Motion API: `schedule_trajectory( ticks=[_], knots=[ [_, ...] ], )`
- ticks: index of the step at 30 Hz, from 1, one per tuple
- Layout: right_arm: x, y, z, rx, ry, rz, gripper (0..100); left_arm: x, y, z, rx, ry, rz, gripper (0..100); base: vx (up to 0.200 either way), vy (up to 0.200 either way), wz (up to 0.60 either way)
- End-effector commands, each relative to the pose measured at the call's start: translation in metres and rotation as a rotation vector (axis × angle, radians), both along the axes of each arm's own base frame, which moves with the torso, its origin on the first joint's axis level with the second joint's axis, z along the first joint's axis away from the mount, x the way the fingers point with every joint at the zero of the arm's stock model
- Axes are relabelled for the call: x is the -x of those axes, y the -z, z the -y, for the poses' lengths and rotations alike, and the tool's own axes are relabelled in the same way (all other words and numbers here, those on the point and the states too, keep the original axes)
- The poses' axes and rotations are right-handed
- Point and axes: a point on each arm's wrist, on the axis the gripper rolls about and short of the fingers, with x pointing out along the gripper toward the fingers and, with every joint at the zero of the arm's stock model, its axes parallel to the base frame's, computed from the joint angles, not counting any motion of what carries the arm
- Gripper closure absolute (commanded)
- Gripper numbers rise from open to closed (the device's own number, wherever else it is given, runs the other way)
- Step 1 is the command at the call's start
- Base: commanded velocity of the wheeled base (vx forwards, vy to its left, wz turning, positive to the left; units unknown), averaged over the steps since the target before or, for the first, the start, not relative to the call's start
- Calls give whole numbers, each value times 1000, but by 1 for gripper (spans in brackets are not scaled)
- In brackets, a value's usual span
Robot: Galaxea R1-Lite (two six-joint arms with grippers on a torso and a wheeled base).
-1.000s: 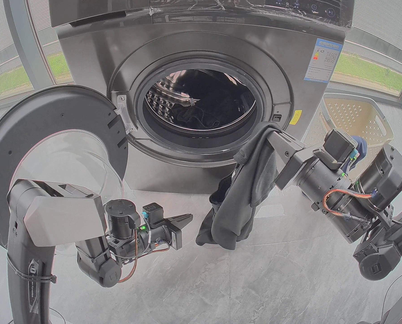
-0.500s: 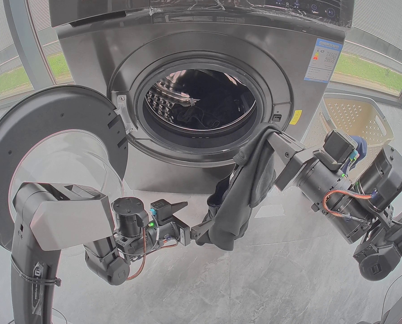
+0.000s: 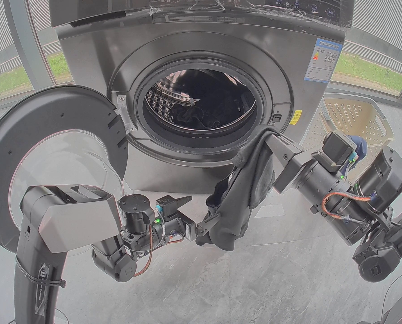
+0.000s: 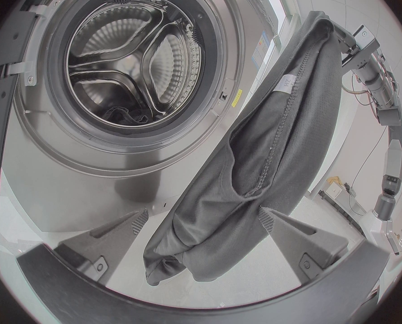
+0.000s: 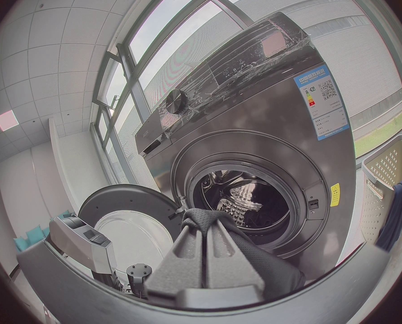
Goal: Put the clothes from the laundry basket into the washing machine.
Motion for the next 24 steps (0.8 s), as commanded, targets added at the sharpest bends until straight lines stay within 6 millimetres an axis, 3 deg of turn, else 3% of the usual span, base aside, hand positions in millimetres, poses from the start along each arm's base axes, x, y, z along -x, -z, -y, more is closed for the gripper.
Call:
schedule_trajectory(
  ticks=[1, 4, 16, 24],
  knots=[
    [0, 0, 0, 0, -1, 0, 100, -2, 5, -5, -6, -13, -9, 0, 0, 0, 0],
    [0, 0, 0, 0, -1, 0, 100, -5, 6, -14, -18, -37, -11, 0, 0, 0, 0],
    [0, 2, 0, 4, -1, -7, 100, -20, 17, -18, -14, -61, -2, 0, 0, 0, 0],
    [2, 4, -3, 8, -14, -13, 100, -28, 21, -5, 3, -43, 22, 0, 0, 0, 0]
  ],
)
